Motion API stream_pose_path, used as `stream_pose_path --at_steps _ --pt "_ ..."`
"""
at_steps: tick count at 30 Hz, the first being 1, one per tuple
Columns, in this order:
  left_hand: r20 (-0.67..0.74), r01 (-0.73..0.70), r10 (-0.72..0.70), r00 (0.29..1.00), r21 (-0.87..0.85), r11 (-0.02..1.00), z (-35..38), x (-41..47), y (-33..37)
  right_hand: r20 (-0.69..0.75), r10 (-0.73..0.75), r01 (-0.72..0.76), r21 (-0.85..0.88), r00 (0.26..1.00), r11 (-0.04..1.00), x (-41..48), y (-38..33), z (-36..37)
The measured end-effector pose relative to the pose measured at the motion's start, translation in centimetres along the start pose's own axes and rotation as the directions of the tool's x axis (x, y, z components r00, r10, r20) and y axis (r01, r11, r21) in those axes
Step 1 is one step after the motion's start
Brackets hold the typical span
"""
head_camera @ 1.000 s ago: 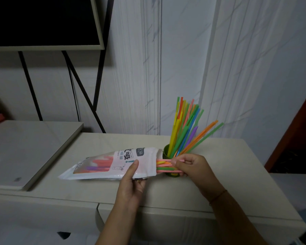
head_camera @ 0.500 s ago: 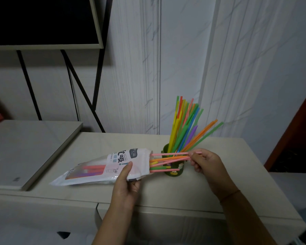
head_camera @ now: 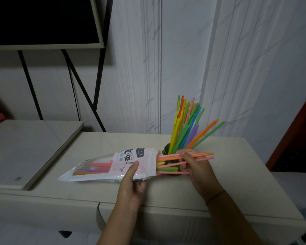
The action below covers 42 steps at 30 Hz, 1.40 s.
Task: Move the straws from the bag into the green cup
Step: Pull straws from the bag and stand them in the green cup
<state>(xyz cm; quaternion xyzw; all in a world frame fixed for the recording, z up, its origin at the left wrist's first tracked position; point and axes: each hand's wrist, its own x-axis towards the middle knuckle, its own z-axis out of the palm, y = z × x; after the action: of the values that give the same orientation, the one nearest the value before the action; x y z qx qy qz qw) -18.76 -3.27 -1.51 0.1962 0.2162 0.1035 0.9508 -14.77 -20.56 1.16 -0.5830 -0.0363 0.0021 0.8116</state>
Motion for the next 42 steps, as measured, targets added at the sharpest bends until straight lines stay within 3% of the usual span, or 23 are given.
stream_pose_path --at_steps 6,12,17,24,33,42 --pt "0.0 -0.033 0.033 0.999 -0.014 0.999 -0.9 0.6 1.2 -0.068 0.044 -0.038 0.093 0.997 0.995 0.7 -1.4 -2.4" --pt "0.005 0.009 -0.009 1.0 0.013 1.0 -0.5 0.2 -0.2 0.038 0.071 -0.075 0.133 0.997 0.988 0.3 -1.1 -0.7" --pt "0.008 0.007 -0.008 1.0 0.058 0.998 0.1 -0.1 -0.9 0.109 0.061 -0.065 0.035 0.992 0.997 -0.1 -0.6 0.3" --pt "-0.011 -0.024 0.024 1.0 0.032 0.999 -0.2 0.2 0.5 0.005 0.031 -0.031 0.028 1.0 0.999 0.4 -1.5 -1.2" --pt "-0.046 0.014 -0.008 0.999 0.127 0.992 0.6 -0.4 -0.7 0.098 0.055 -0.058 0.028 0.994 0.998 0.0 -1.4 0.0" --pt "-0.061 -0.023 0.03 0.998 0.107 0.994 -0.6 0.3 0.8 -0.24 -0.054 0.058 0.01 0.969 0.998 1.9 -3.4 -4.6"
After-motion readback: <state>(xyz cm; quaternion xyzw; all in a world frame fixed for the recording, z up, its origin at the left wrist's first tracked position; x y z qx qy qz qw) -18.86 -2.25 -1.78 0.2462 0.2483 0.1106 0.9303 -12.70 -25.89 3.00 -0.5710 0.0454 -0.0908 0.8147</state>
